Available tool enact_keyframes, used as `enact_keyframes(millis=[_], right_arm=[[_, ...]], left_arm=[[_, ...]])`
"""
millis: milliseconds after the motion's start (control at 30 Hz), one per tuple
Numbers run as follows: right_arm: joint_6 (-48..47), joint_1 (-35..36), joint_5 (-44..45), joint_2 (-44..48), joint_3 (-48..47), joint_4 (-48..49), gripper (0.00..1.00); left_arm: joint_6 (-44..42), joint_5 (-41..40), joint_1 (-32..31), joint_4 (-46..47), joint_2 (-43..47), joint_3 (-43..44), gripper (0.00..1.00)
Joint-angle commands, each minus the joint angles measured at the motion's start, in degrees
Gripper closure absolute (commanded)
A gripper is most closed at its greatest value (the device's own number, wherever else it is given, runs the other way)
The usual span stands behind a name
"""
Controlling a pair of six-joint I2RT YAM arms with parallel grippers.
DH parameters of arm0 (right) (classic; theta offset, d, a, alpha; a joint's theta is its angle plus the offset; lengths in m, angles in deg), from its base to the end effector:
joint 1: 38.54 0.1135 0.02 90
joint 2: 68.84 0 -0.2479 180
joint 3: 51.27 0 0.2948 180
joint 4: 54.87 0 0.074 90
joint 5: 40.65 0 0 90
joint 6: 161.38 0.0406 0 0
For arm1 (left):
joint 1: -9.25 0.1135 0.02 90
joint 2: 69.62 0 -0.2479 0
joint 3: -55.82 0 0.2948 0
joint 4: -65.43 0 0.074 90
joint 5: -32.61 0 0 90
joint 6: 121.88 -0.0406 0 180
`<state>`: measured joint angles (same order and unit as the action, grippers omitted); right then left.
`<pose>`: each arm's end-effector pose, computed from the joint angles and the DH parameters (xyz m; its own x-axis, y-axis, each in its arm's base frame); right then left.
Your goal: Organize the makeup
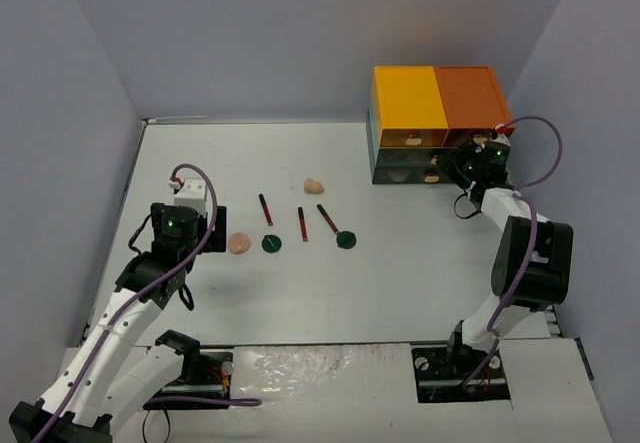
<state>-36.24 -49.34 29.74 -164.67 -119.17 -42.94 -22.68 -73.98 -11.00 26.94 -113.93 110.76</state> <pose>0.4088 -0.0641 0.1911 -0.3022 0.6096 -0.7328 0.0410 0.7764 0.6289 0.2218 -0.0695 0.2883 -0.4480 0.0019 -0.8941 0.0236 0.9997 -0.0096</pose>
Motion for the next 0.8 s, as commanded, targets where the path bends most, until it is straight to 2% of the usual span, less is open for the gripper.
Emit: enact_keyframes(millis=[0, 133, 300, 500, 600, 767], right_arm=[[0.05, 0.63, -1.2, -0.23, -4.5, 8.78, 0.59], [-4.35, 0.6, -0.67, 1.49, -5.85, 4.46, 0.54], [-16.13, 0.36, 1.68, 5.16, -11.28, -9.73, 0.46], [-30.15, -1.8, 2.79, 6.09, -19.59, -22.56, 0.25], [-38.13, -2.8, 0.56, 5.03, -23.06, -28.24, 0.22], [-41.61, -7.76, -6.44, 2.62, -27.96, -31.54, 0.22]], left_arm=[[-0.68, -1.21, -0.05, 3.19, -0.25, 1.98, 0.03], [-0.86, -1.34, 0.03, 3.18, 0.12, 1.89, 0.03], [-1.1, -1.51, -0.05, 3.02, 0.93, 1.89, 0.03], [-1.37, -1.12, -0.05, 3.01, 2.38, 2.15, 0.03], [-1.63, -0.93, -0.05, 2.92, 3.33, 2.24, 0.03], [-1.91, -0.81, -0.05, 2.66, 4.78, 2.08, 0.03]])
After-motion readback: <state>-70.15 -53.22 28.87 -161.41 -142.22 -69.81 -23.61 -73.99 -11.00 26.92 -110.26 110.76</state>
